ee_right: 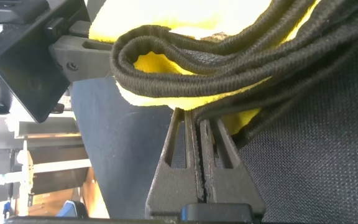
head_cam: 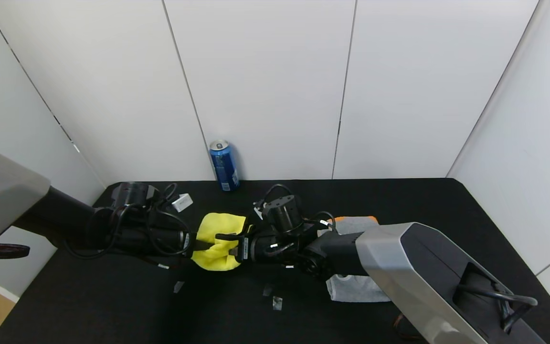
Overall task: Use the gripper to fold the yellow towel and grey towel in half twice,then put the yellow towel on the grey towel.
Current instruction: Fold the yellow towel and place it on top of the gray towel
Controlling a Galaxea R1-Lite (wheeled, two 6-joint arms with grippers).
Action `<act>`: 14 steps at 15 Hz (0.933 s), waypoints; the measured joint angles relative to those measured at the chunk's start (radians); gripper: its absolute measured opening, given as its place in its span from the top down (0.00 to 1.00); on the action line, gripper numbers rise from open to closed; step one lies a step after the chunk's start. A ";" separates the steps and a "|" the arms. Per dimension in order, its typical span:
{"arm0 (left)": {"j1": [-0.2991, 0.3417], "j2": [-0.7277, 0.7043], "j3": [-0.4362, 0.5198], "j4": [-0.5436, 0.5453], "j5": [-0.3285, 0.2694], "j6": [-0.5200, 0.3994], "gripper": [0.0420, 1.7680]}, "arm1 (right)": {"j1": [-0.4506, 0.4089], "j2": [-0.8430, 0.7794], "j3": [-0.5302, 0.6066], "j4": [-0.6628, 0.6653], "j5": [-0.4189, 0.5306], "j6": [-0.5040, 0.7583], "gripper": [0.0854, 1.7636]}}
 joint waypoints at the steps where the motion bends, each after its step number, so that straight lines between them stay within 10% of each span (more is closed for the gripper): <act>1: 0.000 0.000 0.000 0.000 0.000 0.005 0.92 | 0.000 0.000 0.000 -0.001 -0.008 0.000 0.97; 14: -0.059 -0.184 0.052 0.017 0.014 -0.010 0.92 | -0.053 -0.225 0.080 0.126 -0.020 -0.002 0.97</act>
